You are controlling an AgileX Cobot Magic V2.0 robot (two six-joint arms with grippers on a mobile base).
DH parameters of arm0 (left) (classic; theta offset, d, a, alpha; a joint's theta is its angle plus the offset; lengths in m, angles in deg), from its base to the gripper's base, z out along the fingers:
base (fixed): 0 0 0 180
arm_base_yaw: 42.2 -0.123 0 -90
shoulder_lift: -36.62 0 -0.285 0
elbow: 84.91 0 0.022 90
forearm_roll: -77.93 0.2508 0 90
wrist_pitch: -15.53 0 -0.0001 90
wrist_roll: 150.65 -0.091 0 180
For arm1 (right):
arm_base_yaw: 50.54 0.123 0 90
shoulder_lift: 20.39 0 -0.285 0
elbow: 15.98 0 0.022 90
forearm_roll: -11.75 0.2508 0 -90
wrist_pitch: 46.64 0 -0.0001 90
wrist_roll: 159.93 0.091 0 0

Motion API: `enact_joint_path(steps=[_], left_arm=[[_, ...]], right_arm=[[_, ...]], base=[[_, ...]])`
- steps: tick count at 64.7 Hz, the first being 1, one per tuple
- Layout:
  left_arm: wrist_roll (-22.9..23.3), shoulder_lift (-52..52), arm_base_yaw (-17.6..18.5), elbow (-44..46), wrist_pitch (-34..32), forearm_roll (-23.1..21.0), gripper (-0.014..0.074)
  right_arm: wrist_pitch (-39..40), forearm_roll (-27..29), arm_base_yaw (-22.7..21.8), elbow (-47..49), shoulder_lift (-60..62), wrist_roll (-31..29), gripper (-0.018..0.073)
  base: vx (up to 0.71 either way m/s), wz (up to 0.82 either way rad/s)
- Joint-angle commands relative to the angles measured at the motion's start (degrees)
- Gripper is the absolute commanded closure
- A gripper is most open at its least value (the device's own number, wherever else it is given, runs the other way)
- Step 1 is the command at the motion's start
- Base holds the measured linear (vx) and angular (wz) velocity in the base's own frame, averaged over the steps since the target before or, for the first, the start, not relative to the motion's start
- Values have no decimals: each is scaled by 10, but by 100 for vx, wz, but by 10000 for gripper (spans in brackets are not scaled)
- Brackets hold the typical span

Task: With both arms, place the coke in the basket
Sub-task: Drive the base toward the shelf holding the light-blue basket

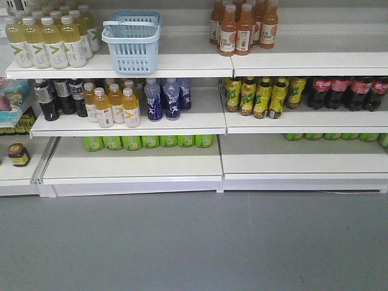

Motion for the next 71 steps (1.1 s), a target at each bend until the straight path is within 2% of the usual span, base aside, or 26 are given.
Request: enact_joint_path(steps=[1,71], left_arm=[[1,11,1,1,-41,0,602],[1,11,1,1,-41,0,602]], right_arm=[[41,-1,-3,-6,11,-3,568],[40,-1,-3,-6,11,-3,568]], base=[[8,3],[12,2]])
